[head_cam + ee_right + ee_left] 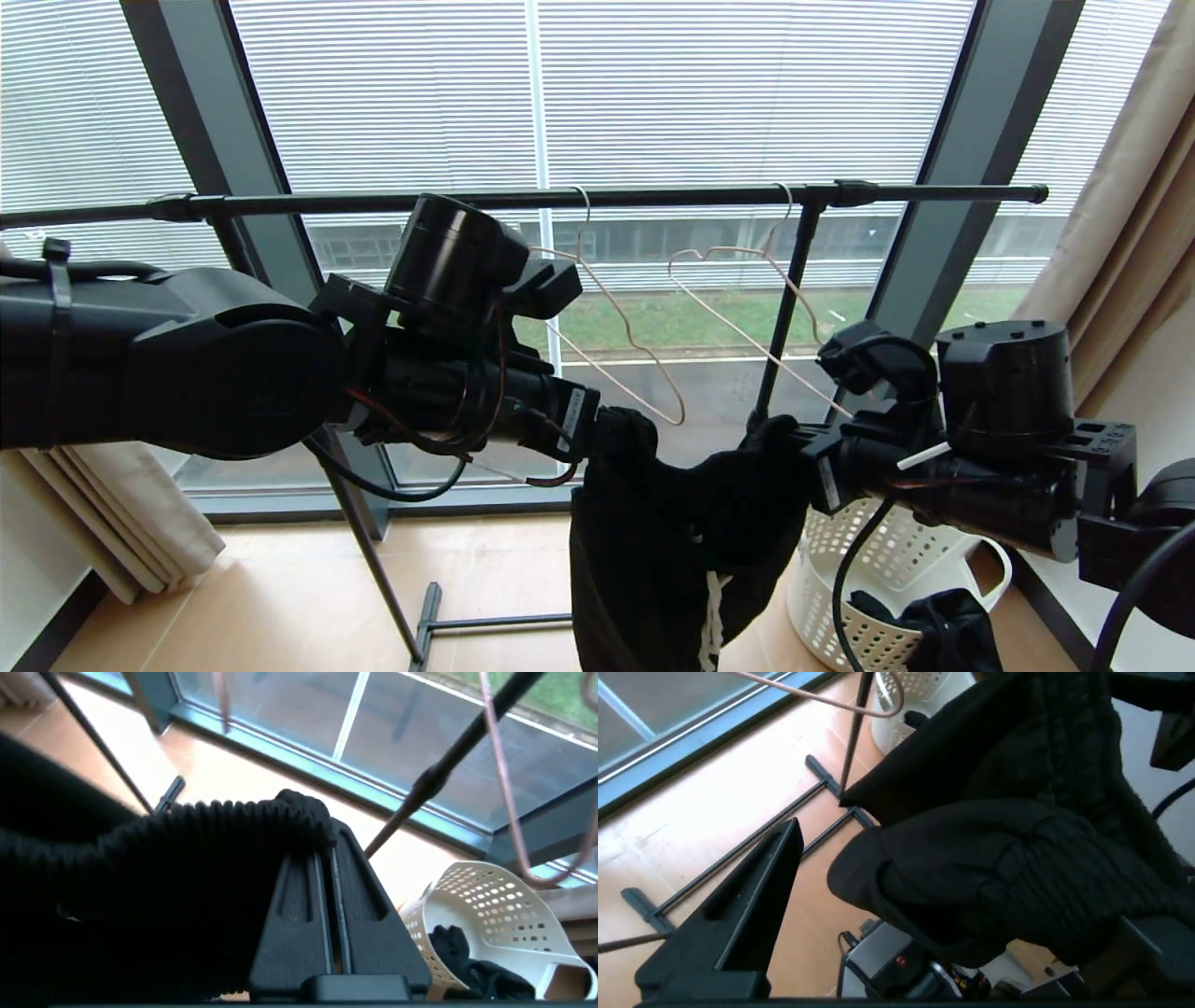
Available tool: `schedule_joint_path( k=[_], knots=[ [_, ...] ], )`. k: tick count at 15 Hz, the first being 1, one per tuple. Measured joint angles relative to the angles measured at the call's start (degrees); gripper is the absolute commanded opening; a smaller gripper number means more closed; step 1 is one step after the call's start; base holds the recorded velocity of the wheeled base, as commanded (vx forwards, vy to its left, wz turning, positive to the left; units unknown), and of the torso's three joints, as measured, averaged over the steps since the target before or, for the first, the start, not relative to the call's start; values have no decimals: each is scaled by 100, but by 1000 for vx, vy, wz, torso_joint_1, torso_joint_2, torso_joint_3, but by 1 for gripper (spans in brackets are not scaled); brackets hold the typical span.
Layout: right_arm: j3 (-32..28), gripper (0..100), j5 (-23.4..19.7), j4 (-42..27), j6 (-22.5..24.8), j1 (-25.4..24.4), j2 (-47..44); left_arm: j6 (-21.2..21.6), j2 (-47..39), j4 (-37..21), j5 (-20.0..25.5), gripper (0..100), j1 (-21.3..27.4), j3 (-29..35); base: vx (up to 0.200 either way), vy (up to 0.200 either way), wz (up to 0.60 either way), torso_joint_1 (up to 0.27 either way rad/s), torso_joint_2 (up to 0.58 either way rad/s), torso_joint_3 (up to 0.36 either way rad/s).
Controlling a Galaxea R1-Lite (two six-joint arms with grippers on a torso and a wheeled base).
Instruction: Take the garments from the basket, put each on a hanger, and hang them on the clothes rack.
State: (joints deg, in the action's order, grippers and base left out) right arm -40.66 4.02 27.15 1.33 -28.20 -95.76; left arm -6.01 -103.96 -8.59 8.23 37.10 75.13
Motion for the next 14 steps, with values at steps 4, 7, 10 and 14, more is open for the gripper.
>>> schedule_joint_path(
  k=[4, 7, 10, 14],
  knots=[
    [-286, 0, -6, -22, 6, 428, 202, 202, -85, 61, 828, 100, -411, 130, 0, 0, 0, 0, 0, 0],
    [-523, 0, -4, -17, -104, 507, 240, 890, -117, 57, 1161, 100, -516, -187, 0, 0, 0, 0, 0, 0],
    [-630, 0, 22, -28, -272, 522, 315, 1468, 29, 102, 1413, 100, -469, -794, 0, 0, 0, 0, 0, 0],
    [-608, 0, 29, -49, -299, 530, 524, 1551, 223, 679, 1448, 100, -396, -1086, 0, 0, 0, 0, 0, 0]
  ],
)
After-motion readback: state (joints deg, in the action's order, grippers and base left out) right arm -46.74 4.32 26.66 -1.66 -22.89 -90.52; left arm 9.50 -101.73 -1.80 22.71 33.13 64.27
